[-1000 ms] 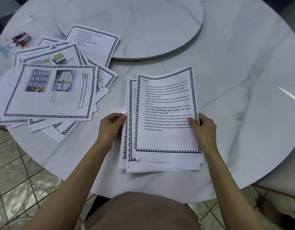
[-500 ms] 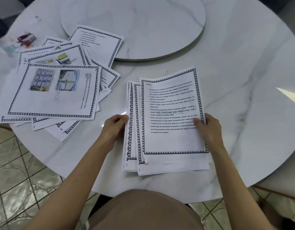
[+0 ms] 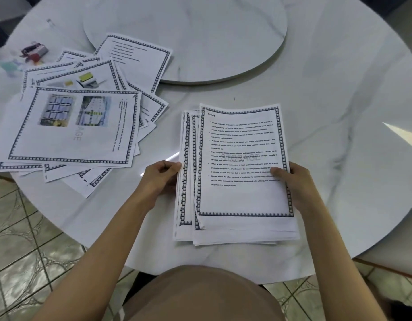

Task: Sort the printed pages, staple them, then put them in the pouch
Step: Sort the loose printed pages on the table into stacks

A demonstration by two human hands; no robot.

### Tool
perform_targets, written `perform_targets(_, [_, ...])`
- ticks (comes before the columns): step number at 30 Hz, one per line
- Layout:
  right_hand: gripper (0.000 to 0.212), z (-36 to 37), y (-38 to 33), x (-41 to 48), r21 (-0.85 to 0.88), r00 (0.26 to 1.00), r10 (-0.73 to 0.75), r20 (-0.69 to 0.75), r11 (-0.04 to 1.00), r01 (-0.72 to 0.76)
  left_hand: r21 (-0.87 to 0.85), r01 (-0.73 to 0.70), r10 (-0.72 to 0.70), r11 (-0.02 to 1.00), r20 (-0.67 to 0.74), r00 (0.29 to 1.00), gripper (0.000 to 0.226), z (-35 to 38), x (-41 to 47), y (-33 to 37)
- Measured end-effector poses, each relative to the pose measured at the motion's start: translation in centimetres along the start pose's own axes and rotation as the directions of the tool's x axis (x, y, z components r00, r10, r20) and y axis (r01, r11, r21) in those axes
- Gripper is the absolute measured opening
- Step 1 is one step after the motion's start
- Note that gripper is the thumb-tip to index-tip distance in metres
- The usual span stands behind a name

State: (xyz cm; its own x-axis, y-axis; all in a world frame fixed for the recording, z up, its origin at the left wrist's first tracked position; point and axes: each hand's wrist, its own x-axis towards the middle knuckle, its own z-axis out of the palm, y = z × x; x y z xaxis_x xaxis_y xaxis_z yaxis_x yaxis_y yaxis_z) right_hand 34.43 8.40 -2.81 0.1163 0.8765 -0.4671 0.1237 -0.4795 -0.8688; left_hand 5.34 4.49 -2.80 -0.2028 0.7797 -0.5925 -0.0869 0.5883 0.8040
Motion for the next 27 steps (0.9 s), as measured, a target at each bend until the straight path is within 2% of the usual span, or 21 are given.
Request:
perform_targets(10, [0.015,-0.8,0.0,0.1,0.026,1.0,-0.016,-0.024,1.0,0.016,0.041,-0.036,0.035,0.998,0.024,0.999,0.015,0.3,-0.2,0.2])
perform_targets(16, [0.01,-1.5,0.2,0.2,0.025,0.996,0.004,-0.085,1.0,-0.002,0.044,-0.052,0.052,0.998,-0.015,0.999,0.016,-0.7,0.1,0.0])
perform_targets(21, [0.015,-1.1,0.2,0.0,-0.046,1.0,0.014,0.0,0.999,-0.014,0.034,-0.013,0.013,0.999,0.015,1.0,0.015,-0.3,0.4,0.0])
perform_targets(24, [0.017,-0.6,0.1,-0.1,-0.08,0.999,-0.015,-0.031,0.997,0.012,0.03,0.001,-0.001,1.0,0.01,1.0,0.008,0.0,0.6,0.1])
perform_targets(27, [0.019,-0.2,0.2,0.1,-0.121,0.998,-0.017,-0.055,0.993,0.01,0.057,-0.006,0.005,0.998,0.012,1.0,0.014,-0.2,0.8,0.2])
